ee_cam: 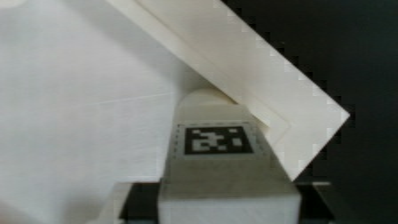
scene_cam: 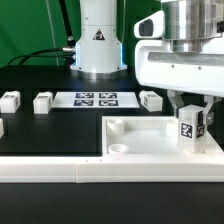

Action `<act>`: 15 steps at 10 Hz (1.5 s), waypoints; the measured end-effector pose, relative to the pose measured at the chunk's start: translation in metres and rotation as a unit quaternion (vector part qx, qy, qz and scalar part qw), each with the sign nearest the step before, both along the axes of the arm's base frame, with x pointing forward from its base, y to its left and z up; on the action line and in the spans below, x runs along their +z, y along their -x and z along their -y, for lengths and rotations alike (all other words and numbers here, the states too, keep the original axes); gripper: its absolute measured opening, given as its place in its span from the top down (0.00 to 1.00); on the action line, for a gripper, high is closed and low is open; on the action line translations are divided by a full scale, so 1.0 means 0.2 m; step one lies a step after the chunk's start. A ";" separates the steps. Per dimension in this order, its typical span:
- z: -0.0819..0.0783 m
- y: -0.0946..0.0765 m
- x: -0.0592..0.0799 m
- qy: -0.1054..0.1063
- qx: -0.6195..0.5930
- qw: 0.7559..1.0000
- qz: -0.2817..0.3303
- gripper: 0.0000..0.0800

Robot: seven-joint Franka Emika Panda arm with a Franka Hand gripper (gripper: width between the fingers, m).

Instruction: Assemble square table

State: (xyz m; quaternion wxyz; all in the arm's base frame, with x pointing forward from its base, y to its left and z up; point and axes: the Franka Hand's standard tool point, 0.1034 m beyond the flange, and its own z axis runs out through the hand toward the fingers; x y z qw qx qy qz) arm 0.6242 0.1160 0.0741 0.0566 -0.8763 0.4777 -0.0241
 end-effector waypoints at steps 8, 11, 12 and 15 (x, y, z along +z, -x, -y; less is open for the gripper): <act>-0.03 0.01 0.00 -0.014 -0.067 0.998 -0.011 0.24; -0.03 0.00 0.00 0.005 0.119 0.993 0.005 0.19; -0.03 0.00 0.00 0.009 0.174 0.985 0.008 0.19; -0.03 0.00 0.00 0.023 0.292 0.956 0.016 0.19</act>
Offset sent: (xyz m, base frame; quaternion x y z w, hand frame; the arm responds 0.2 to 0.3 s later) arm -0.0001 0.0001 -0.0006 -0.0053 0.0031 0.1464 0.9892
